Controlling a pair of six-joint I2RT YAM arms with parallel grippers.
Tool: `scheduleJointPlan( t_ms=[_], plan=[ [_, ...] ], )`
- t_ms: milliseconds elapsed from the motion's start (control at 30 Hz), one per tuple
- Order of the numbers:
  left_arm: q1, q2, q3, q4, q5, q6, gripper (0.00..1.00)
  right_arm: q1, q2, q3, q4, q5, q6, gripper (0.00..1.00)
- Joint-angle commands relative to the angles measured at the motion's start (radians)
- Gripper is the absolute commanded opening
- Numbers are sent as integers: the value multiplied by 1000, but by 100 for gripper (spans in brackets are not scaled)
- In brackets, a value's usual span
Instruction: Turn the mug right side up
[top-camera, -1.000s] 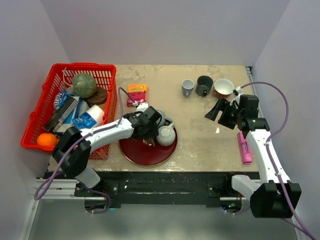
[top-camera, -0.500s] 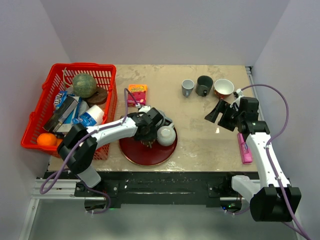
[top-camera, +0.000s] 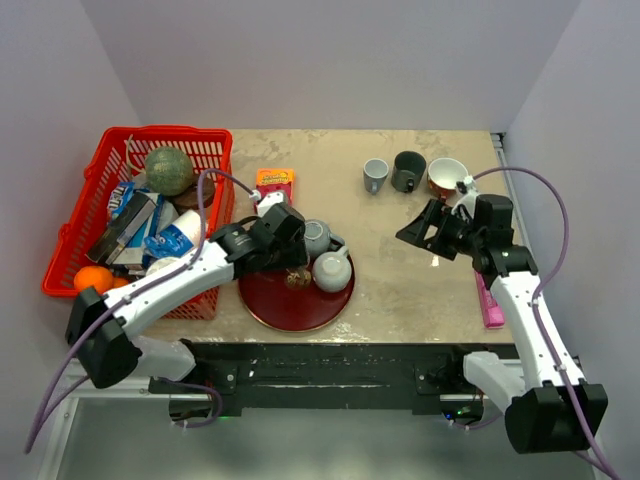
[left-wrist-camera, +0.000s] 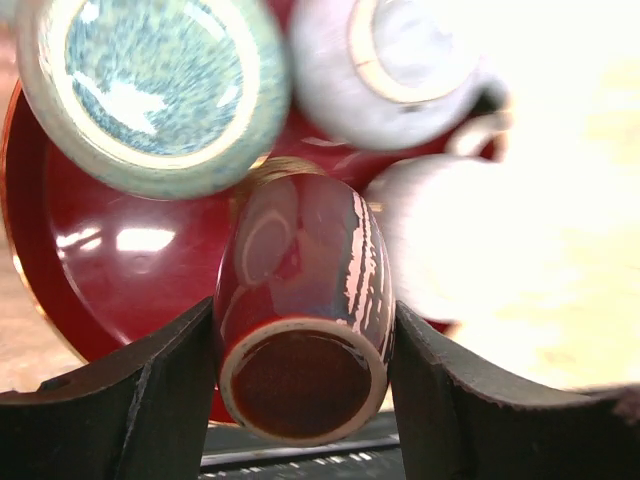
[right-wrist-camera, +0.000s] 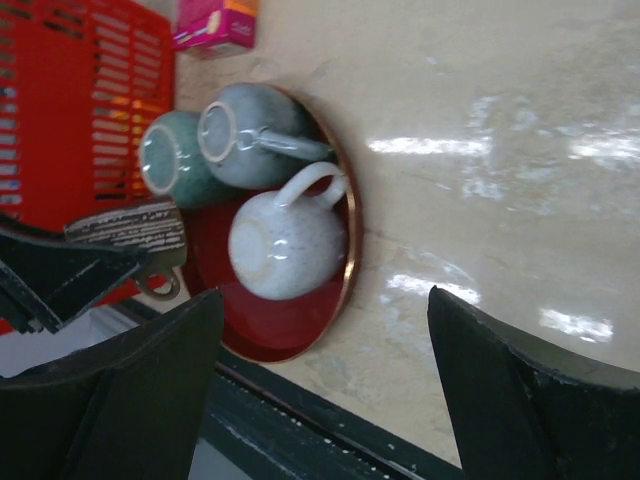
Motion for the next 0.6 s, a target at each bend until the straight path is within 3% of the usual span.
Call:
scheduleJointPlan(
  t_ms=[0,267,567],
  plan=[
    [4,-109,64,119,50,-4,27,131,-57,-19,152,-93,116,87],
    [4,-217,74,413,210,27,27,436,-89,-85,586,-104,383,88],
    [2,-307,46,715,291,47,28,556,-89,-79,806,-78,494,88]
  ],
)
